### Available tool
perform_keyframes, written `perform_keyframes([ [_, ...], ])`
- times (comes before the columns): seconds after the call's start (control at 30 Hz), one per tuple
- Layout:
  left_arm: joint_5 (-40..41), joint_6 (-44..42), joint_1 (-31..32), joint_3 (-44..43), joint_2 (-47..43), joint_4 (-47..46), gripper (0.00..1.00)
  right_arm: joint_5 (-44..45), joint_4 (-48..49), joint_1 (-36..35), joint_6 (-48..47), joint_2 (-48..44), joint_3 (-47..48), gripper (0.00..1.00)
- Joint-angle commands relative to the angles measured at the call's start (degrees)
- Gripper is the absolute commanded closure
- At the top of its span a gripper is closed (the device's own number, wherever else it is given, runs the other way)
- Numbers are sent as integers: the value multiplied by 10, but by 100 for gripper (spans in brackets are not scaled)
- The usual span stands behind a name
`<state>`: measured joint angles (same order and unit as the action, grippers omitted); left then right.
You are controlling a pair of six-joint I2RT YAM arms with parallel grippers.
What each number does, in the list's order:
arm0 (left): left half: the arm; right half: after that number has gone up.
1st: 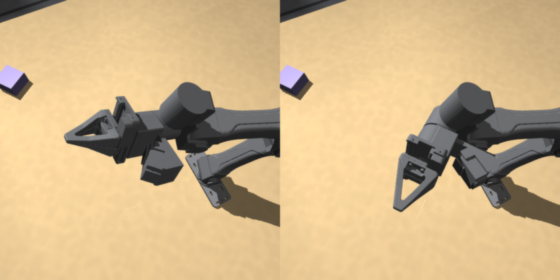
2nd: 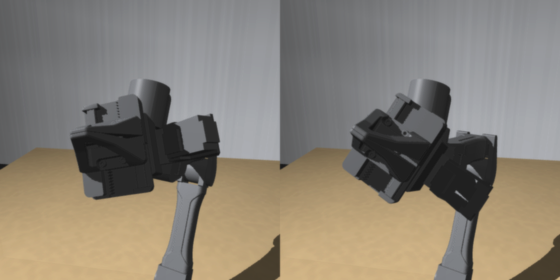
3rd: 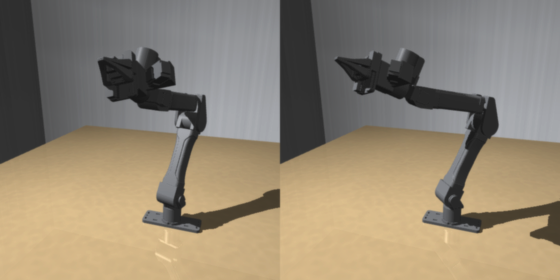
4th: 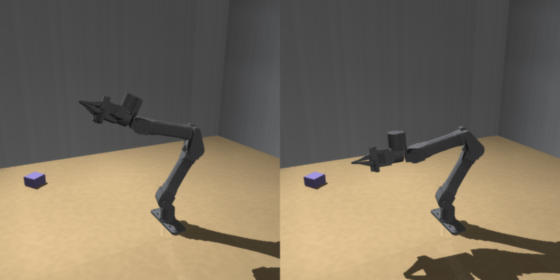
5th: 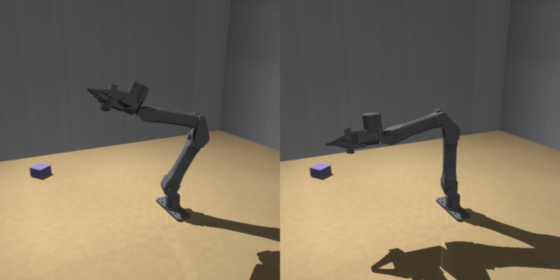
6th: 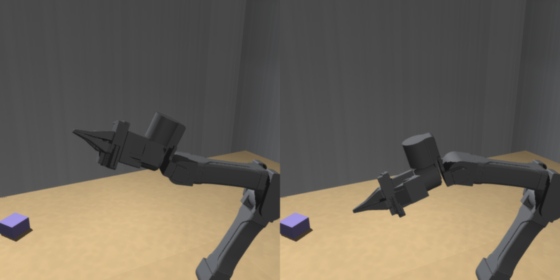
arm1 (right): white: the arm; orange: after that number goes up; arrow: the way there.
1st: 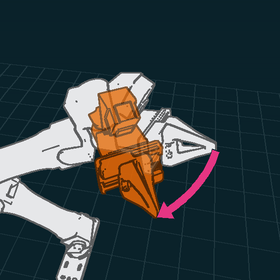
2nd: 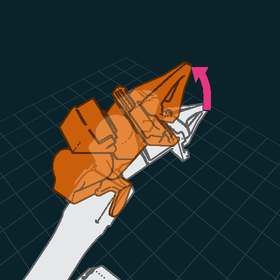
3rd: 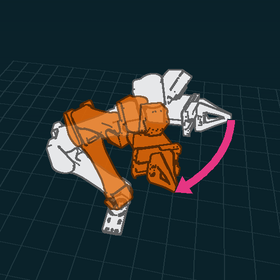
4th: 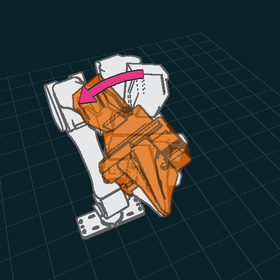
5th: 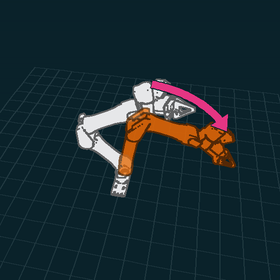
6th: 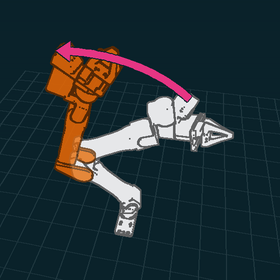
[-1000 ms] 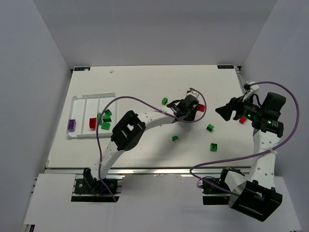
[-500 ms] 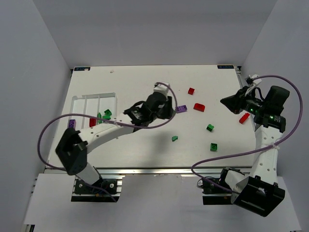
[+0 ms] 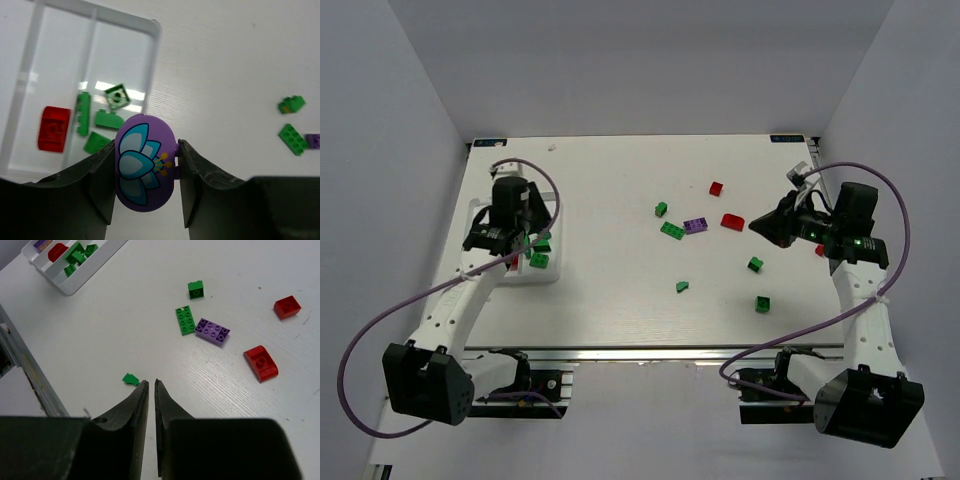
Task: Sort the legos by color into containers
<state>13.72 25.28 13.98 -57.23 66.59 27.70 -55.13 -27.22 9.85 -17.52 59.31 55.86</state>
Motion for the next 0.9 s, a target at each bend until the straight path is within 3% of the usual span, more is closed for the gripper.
perform_keyframes([
  [0.0, -60, -40, -79, 17, 0, 36, 82, 6, 9, -18, -16, 3, -7, 85],
  [0.1, -77, -58, -132, 17, 15, 37, 82, 6, 18, -29, -10, 11, -11, 84],
  [0.4, -44, -82, -207, -26, 107, 29, 82, 4, 20, -54, -9, 20, -14, 83],
  [0.87, -9, -59, -282, -128, 256, 17, 81, -9, 27, -56, -24, 4, -67, 79],
])
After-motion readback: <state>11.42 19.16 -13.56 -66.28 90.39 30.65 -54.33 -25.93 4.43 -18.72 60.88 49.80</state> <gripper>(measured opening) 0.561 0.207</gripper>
